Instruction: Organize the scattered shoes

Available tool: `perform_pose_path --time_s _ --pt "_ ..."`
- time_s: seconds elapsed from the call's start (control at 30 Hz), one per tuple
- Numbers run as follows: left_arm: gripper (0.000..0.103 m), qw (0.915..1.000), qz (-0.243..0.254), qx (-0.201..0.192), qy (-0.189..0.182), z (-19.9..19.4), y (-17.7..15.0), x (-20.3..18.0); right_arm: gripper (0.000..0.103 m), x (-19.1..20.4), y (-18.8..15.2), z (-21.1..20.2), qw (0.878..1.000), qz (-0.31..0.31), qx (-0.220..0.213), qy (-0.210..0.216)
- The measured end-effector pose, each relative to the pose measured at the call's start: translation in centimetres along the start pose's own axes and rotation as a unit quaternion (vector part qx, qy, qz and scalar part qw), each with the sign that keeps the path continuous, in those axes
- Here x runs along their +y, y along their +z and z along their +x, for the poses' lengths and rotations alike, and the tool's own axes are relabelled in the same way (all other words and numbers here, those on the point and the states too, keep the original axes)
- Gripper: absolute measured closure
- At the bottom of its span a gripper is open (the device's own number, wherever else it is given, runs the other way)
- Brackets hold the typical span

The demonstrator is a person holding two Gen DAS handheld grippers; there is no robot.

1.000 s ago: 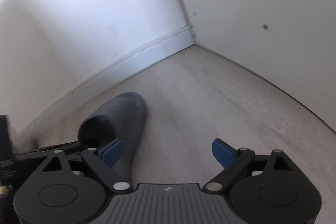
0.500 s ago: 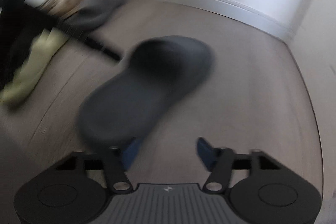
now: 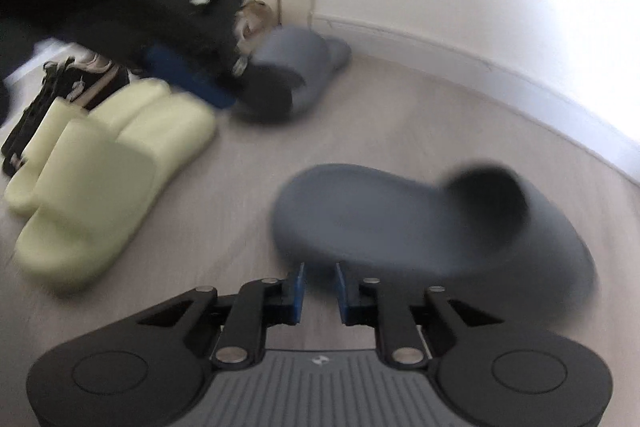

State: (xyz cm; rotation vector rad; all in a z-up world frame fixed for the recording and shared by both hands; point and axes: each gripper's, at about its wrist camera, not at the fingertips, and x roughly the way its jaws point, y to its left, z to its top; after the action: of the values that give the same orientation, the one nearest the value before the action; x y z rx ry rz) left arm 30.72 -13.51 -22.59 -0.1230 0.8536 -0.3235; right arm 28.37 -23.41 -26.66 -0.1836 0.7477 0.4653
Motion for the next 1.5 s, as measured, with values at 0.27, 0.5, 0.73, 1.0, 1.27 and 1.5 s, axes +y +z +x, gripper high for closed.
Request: perform_pose_path --time_s 0.27,0.5,0.73,1.0,1.27,1.5 --pt "0.053 0.9999 0.015 -0.002 0.000 0.1 -0.1 -0.3 0.002 -7.2 3.4 -0.6 0.996 -0.001 -0.049 0.078" --pt "0.053 0.9998 0.017 -0.002 -0.010 1.3 -0.2 -1.4 0.001 -14.5 2.0 -0.7 0.986 -0.114 -0.027 0.122" --pt "0.053 0.9999 0.004 0.009 -0.011 2.3 0.4 -1.7 0.000 -16.1 2.2 3.3 0.967 -0.193 0.012 0.165" --pt "0.052 1.0000 -0.008 0.001 -0.005 1.9 0.7 -1.4 0.001 -13.7 1.6 2.6 0.996 -0.051 0.013 0.068" --pt "0.052 0.9997 -0.022 0.006 -0.011 1.9 1.0 -1.0 0.000 -9.8 0.1 -0.2 0.988 0.127 0.028 -0.082" --pt "0.051 0.9989 -0.046 -0.001 -0.010 1.1 0.7 0.1 0.008 -11.3 -0.9 -2.0 0.996 0.080 0.012 -0.037"
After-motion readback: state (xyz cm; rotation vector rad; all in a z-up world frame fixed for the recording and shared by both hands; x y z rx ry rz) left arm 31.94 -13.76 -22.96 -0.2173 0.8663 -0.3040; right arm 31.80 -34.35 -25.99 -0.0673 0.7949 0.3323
